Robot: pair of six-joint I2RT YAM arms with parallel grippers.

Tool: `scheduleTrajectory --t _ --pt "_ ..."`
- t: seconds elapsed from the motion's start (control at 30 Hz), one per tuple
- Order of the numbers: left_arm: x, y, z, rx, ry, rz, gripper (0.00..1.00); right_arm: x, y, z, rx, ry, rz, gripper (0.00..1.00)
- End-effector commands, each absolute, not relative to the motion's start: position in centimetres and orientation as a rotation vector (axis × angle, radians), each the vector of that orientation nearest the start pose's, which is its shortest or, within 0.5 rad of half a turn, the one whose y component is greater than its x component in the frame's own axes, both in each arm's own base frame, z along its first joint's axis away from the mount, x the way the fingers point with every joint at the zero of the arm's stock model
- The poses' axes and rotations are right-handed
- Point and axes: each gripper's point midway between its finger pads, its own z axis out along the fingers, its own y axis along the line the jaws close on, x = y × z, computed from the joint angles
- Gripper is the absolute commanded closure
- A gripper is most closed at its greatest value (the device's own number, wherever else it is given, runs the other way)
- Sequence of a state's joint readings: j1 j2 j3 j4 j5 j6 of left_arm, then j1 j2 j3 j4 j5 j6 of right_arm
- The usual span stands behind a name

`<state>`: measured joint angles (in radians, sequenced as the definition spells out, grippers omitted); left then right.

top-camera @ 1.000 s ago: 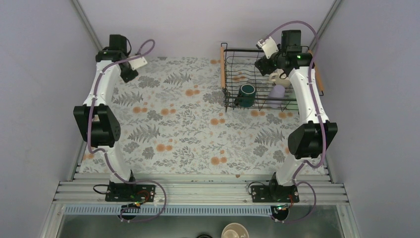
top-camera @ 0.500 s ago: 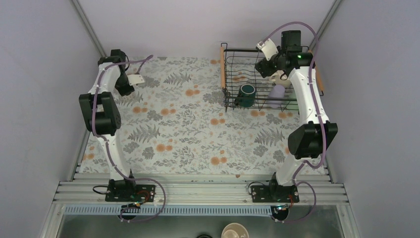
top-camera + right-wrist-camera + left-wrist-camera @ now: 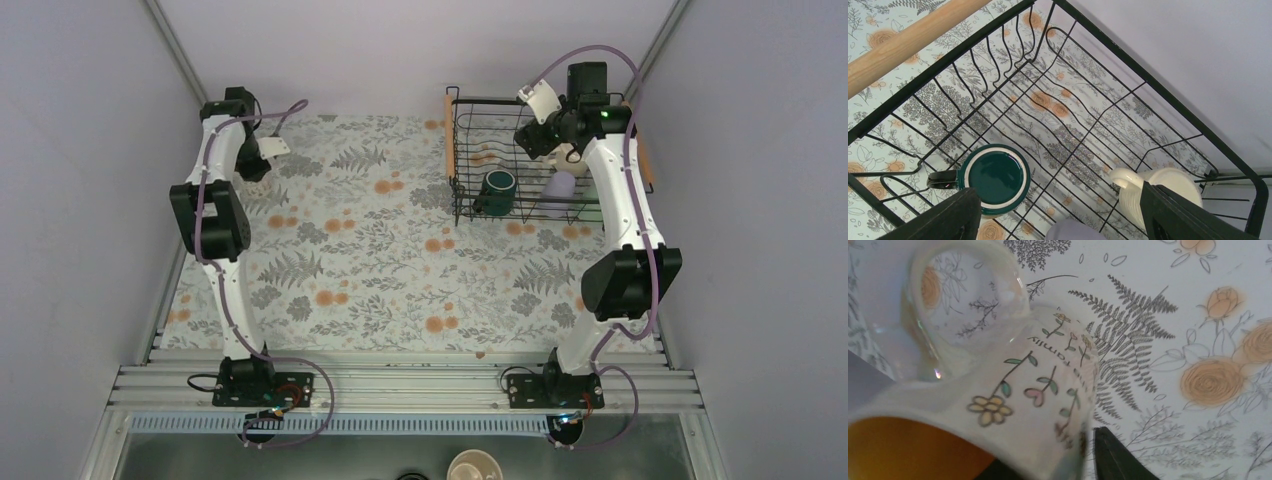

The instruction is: Unload the cups from the dish rack

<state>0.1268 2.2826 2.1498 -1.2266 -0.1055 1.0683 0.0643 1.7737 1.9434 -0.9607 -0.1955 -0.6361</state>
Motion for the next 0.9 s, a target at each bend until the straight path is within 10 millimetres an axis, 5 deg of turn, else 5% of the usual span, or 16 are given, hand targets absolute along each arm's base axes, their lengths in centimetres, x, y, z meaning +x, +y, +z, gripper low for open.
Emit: scheduleTrajectory --t 0.0,0.3,0.47,0.67,0.87 --pt "48.8 9.1 11.6 1.289 2.731 0.381 0.63 47.1 6.4 30.3 -0.907 2.16 -0.06 0.17" --pt "47.7 9.0 15.1 1.308 2.699 0.447 0.46 47.3 7.2 29.1 -0.951 2.187 -0.009 0.16" --pt "48.3 7.7 21.3 1.253 2.578 0.571 0.37 47.3 7.3 26.3 -1.024 2.276 0.007 0.17" --pt "49.1 -0.1 31.0 1.118 2.268 0.628 0.28 46.6 7.5 24.1 -1.1 2.38 0.001 0.22" --pt "46.8 -10.9 34.7 1.067 2.037 0.422 0.15 46.4 7.8 23.3 -1.213 2.378 -0.085 0.23"
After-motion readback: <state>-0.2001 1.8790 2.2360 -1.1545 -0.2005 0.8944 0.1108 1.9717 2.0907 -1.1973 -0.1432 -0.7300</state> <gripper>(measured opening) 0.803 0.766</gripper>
